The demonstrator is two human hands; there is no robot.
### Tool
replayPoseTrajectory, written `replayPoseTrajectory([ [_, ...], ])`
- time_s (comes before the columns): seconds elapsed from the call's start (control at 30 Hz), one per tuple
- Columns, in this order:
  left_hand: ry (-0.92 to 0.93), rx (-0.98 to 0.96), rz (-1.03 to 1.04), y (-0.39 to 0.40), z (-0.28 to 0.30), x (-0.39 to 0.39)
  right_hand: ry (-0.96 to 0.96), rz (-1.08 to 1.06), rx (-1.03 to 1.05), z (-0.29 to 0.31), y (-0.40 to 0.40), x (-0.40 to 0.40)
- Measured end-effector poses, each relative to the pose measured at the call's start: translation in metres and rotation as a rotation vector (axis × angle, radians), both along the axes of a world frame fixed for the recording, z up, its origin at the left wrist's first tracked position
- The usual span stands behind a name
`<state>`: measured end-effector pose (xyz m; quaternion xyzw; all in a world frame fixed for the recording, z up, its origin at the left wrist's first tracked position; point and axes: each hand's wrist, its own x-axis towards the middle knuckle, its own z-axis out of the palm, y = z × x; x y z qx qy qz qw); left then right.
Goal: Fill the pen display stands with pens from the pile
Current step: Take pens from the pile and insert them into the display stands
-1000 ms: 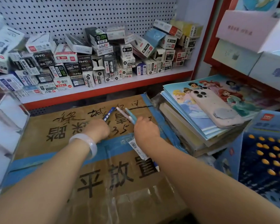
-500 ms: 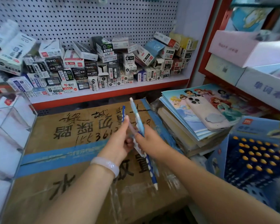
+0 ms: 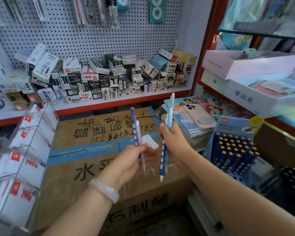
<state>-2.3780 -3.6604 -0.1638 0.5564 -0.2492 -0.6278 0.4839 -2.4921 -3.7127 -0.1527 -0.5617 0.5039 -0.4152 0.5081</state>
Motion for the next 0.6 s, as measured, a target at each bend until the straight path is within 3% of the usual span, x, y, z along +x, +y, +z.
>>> replayPoseTrajectory([
  [0.17,0.072,-0.062,-0.107,0.039,0.020,-0.049,0.154,-0.007,-0.152,0.021,0.031,-0.023],
  [0.3,0.027,-0.105,-0.205,0.059,0.037,-0.084,0.253,-0.042,-0.181,0.028,0.052,-0.051],
  [0.6,-0.006,-0.182,-0.264,0.087,0.048,-0.152,-0.049,-0.138,0.147,0.038,0.089,-0.122],
])
